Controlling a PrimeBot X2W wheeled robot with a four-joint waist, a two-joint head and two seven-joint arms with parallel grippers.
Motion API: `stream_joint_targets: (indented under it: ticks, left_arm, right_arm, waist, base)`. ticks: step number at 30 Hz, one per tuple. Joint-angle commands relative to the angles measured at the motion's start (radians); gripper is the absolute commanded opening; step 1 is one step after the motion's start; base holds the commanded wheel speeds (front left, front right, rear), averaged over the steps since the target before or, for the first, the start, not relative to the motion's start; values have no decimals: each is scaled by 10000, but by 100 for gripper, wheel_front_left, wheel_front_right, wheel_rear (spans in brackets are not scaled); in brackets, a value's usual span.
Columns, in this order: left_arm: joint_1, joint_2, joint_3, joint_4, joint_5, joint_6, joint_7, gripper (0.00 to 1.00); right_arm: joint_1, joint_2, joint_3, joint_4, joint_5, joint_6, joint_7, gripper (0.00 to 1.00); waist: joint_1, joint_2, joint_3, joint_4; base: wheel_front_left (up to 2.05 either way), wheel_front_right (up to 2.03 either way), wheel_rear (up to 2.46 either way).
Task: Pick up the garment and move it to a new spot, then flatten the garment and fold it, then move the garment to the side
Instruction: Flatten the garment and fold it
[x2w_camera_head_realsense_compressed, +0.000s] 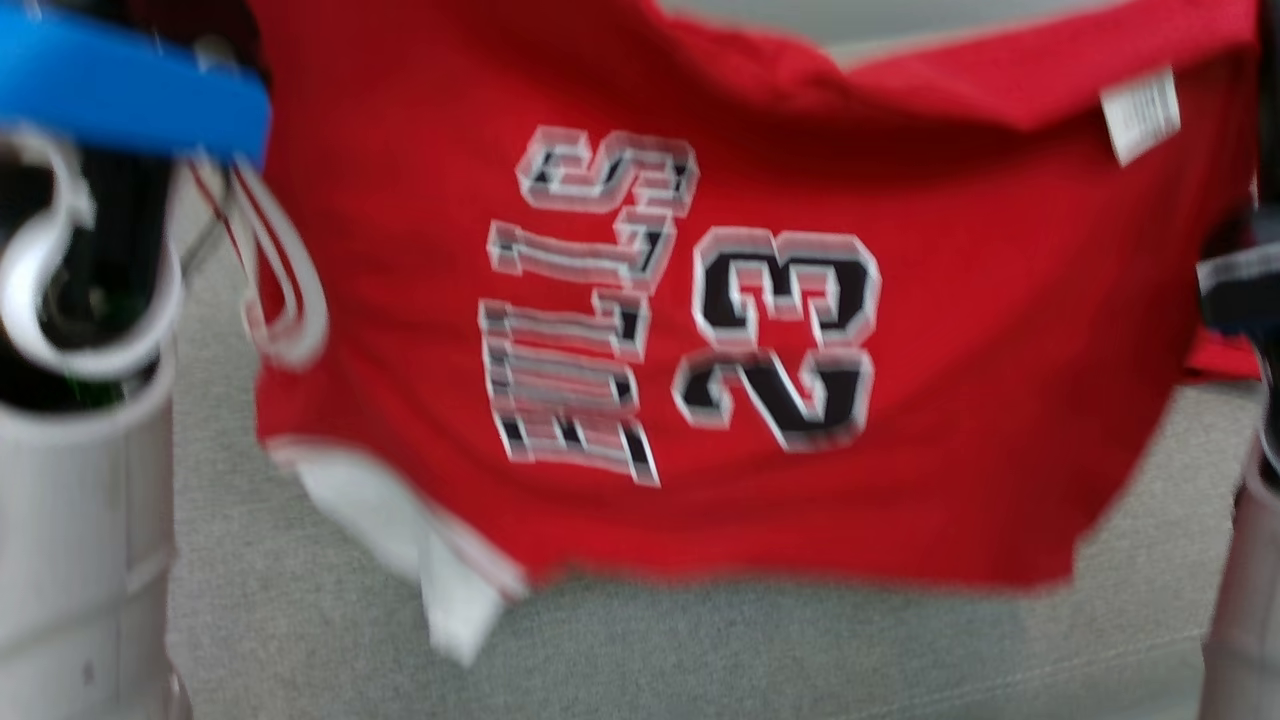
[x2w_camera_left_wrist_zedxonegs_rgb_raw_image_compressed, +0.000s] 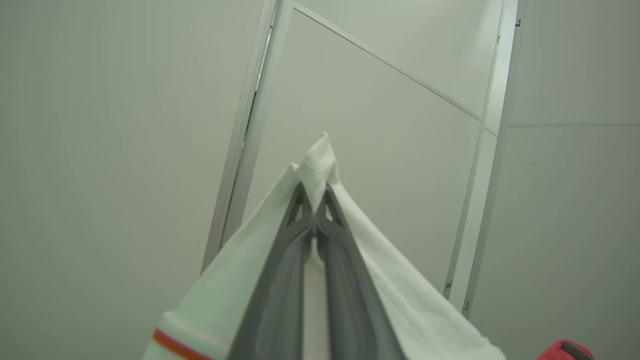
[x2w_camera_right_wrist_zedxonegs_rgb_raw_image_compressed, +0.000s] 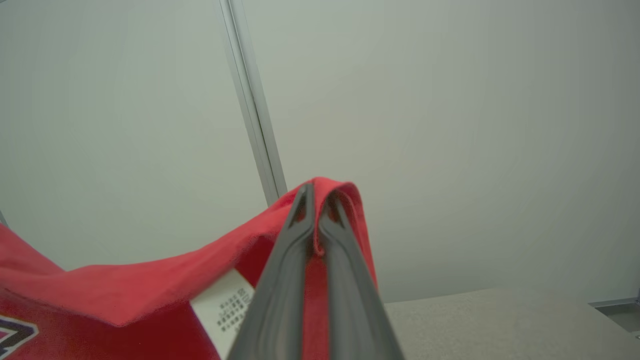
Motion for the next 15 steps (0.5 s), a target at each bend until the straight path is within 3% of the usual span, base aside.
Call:
stream_joint_targets:
  ticks: [1,5,8,15]
  left_arm:
    - [-475,43,-16,239,139,-67,-113,0]
    - [-2926,39,-256,2404,976,-307,-729,0]
    - [-4732,98,-540,4057,1940,-524,-1757,0]
    - [-6796,-667,-1255,7303,2862,-789,-3775,0]
  right_arm:
    - [-559,-23,90,278,-130,8,-134,0]
    - [-3480,0,523,2759,-951,7,-905,0]
    - [-5403,7,723,4688,-1736,7,-1690,0]
    - [-8221,104,446,8264,-3445,7,-3109,0]
  waist:
    - [-4,-3,760,587]
    - [-4,-3,1630,622]
    - [-4,-3,1952,742]
    - [-4,-3,3100,1336]
  base:
    - [0,0,0]
    - [0,0,0]
    - [0,0,0]
    - [0,0,0]
